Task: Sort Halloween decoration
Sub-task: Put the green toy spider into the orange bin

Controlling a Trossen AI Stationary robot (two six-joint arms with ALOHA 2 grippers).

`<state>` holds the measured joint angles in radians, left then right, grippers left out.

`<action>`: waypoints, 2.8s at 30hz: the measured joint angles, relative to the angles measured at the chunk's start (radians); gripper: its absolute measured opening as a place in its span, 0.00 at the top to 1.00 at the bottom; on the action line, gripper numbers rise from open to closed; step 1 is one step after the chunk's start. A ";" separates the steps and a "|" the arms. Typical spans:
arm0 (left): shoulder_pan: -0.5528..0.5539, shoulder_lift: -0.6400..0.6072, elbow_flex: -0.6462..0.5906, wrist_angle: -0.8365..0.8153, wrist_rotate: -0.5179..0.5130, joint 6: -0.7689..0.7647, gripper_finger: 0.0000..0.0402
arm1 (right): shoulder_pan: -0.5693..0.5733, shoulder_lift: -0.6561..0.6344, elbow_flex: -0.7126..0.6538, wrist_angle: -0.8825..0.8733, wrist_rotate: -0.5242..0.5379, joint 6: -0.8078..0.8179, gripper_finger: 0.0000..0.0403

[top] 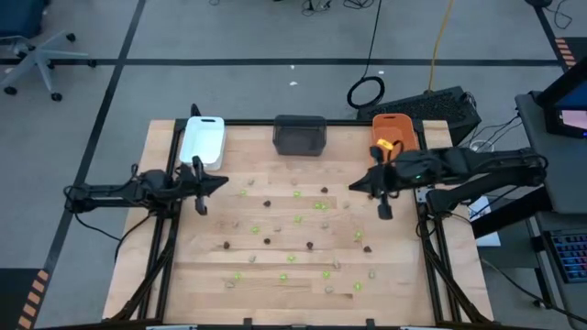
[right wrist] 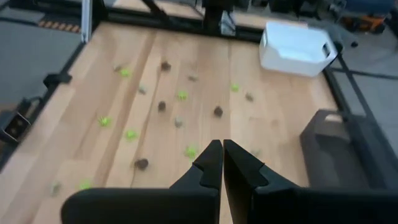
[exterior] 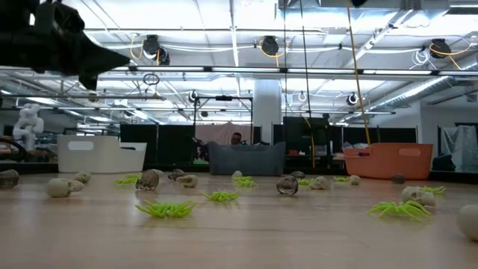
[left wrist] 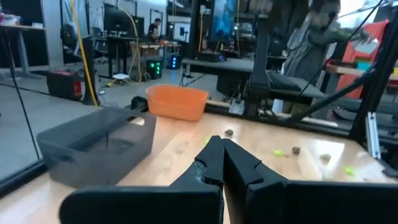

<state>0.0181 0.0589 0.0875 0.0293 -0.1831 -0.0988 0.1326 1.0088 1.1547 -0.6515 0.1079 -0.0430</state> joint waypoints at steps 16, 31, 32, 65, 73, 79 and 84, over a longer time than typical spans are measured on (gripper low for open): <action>0.000 0.247 0.565 -0.361 0.064 0.130 1.00 | 0.000 0.000 -0.442 0.405 0.000 0.057 1.00; 0.000 0.519 0.605 -0.387 0.109 0.185 1.00 | 0.000 0.053 -0.509 0.462 0.000 0.269 1.00; 0.000 0.543 0.598 -0.387 0.109 0.164 1.00 | 0.000 0.069 -0.509 0.462 0.000 0.270 1.00; -0.099 1.038 0.452 0.071 0.100 0.116 1.00 | -0.100 0.531 -0.510 0.715 0.022 0.161 0.62; -0.099 1.080 0.453 0.137 0.100 0.162 1.00 | -0.123 0.557 -0.509 0.739 -0.007 0.142 0.62; -0.099 1.080 0.453 0.149 0.100 0.160 1.00 | -0.127 0.631 -0.507 0.771 -0.008 0.135 0.64; -0.099 1.080 0.453 0.149 0.100 0.161 1.00 | -0.130 0.648 -0.506 0.768 -0.030 0.148 0.70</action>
<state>-0.0811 1.1389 0.5404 0.1783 -0.0830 0.0623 0.0029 1.6570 0.6487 0.1161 0.0776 0.1053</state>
